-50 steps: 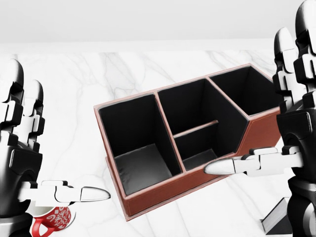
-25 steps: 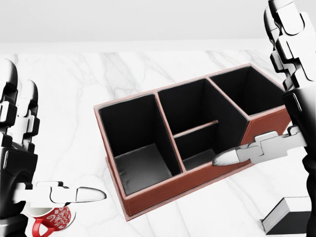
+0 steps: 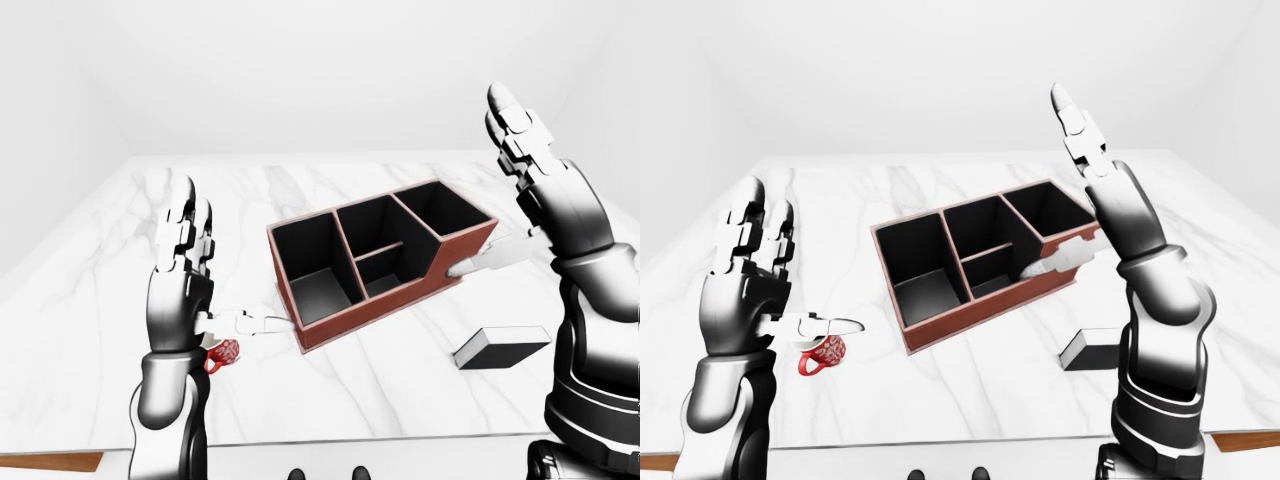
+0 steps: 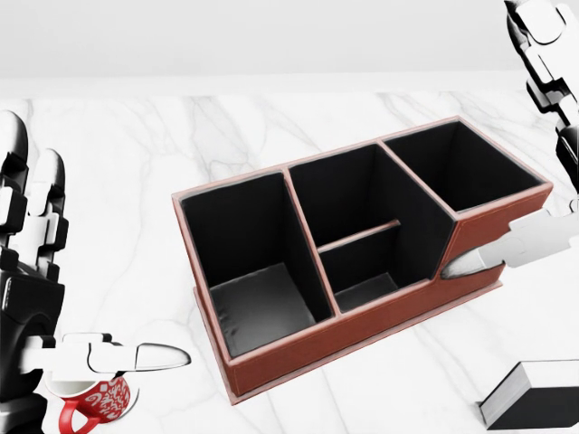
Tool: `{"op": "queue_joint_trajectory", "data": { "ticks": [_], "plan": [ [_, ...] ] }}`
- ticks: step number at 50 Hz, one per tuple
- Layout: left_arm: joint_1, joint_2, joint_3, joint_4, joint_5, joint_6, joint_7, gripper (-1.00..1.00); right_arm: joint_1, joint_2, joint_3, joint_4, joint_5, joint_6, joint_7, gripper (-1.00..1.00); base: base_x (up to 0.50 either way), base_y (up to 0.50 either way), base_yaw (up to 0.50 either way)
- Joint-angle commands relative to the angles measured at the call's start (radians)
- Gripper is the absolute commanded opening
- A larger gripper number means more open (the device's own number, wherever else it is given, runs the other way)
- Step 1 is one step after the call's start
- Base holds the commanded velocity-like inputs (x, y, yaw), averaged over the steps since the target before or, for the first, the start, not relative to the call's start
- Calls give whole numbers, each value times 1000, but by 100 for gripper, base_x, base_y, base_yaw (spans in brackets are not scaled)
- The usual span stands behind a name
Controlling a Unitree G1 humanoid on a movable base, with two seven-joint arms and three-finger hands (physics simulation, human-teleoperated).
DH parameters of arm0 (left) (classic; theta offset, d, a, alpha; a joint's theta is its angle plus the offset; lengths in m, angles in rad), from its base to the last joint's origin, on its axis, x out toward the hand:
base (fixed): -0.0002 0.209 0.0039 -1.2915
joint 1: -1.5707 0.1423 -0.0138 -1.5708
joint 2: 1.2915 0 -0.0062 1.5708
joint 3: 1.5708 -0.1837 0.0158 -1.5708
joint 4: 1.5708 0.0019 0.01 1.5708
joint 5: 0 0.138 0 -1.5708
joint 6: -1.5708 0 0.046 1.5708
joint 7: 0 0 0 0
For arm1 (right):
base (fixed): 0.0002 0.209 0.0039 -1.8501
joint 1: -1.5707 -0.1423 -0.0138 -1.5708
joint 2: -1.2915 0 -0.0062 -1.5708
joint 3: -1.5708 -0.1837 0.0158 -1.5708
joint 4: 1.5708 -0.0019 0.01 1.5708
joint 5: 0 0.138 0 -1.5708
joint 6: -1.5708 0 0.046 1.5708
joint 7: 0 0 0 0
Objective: Pick up the book and place it in the back compartment of the caddy.
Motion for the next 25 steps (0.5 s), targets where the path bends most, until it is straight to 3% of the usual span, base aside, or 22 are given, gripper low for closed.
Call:
{"op": "queue_joint_trajectory", "data": {
  "ticks": [1, 25],
  "plan": [
    [6, 0, 4, 2, 4, 0, -4, 100, -72, -105, -47, 121, -6, 0, 39, 100, 0, 0, 0],
    [6, 0, 8, 10, 7, 0, -7, 100, -29, -141, -86, 113, -25, 0, 118, 100, 0, 0, 0]
  ]
}}
